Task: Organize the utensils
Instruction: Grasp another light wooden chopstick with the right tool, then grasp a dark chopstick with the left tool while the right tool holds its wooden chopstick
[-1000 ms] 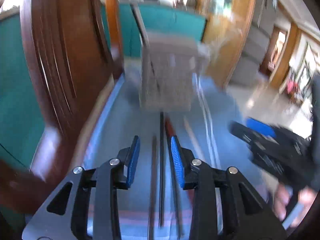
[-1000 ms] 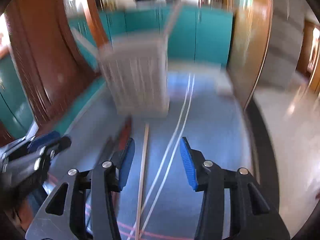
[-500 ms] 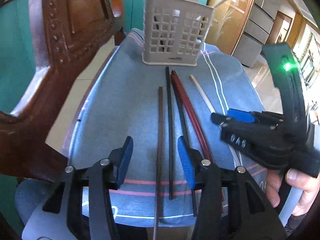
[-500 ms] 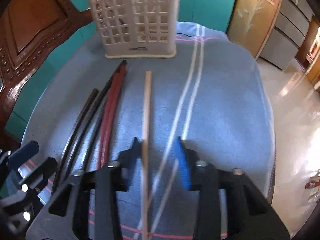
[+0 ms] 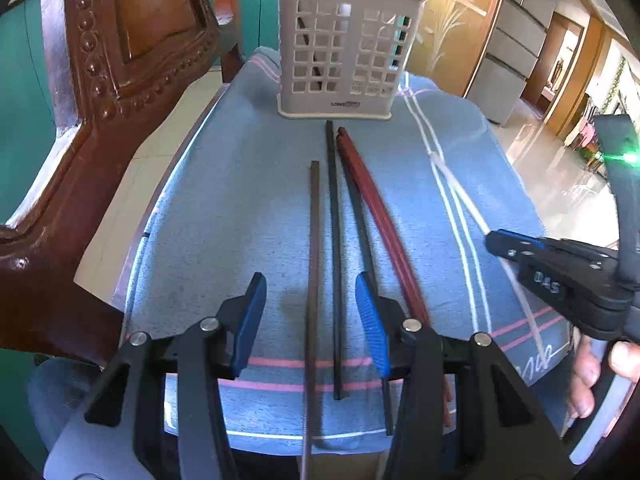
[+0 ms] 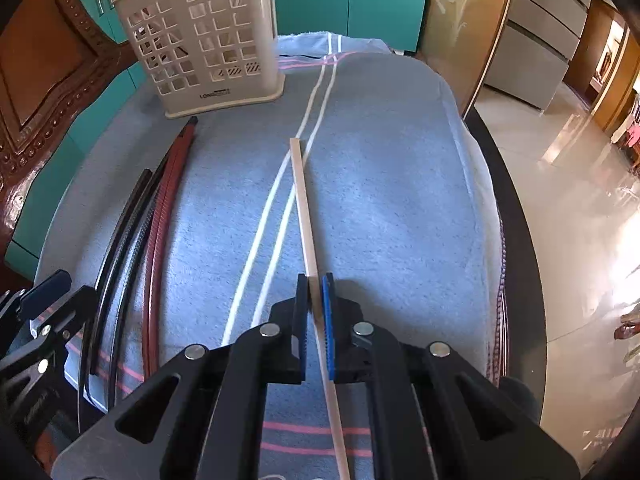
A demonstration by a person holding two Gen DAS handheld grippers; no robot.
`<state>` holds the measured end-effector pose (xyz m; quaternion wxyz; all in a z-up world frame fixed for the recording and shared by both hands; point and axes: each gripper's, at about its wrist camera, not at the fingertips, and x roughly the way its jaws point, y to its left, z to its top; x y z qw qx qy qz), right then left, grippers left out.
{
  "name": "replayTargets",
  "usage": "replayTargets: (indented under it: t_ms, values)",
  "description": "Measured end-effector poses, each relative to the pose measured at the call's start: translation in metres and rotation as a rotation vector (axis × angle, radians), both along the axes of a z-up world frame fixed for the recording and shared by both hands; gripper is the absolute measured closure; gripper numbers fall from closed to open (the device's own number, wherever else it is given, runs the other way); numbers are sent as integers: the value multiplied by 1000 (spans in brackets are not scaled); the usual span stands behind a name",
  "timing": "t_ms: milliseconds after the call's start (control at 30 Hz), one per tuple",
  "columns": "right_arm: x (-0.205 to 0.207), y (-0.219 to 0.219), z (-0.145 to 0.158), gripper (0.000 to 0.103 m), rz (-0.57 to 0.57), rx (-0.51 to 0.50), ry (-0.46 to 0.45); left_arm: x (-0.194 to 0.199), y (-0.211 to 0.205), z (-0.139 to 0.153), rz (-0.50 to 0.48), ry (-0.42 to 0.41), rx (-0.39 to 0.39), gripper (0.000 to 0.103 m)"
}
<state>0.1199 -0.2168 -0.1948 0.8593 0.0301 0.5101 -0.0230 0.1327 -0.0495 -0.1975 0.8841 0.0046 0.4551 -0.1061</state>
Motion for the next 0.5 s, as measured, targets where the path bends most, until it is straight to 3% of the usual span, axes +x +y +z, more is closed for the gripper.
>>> replayTargets:
  t_ms: [100,333,400,500]
  values:
    - [1,-1,-1,95,4,2,-4,6,-3,-12,-9,61,25,56]
    - [-2,-1,-1,95,5,-2,-20,8,-13,-14,-36,31,73,59]
    - [-2,0,-2,95,7,-6,-23,11,-13,-14,-44,29,74,78]
    - [-2,0,-2,95,4,-5,-24,13,-15,-14,-54,34,62,90]
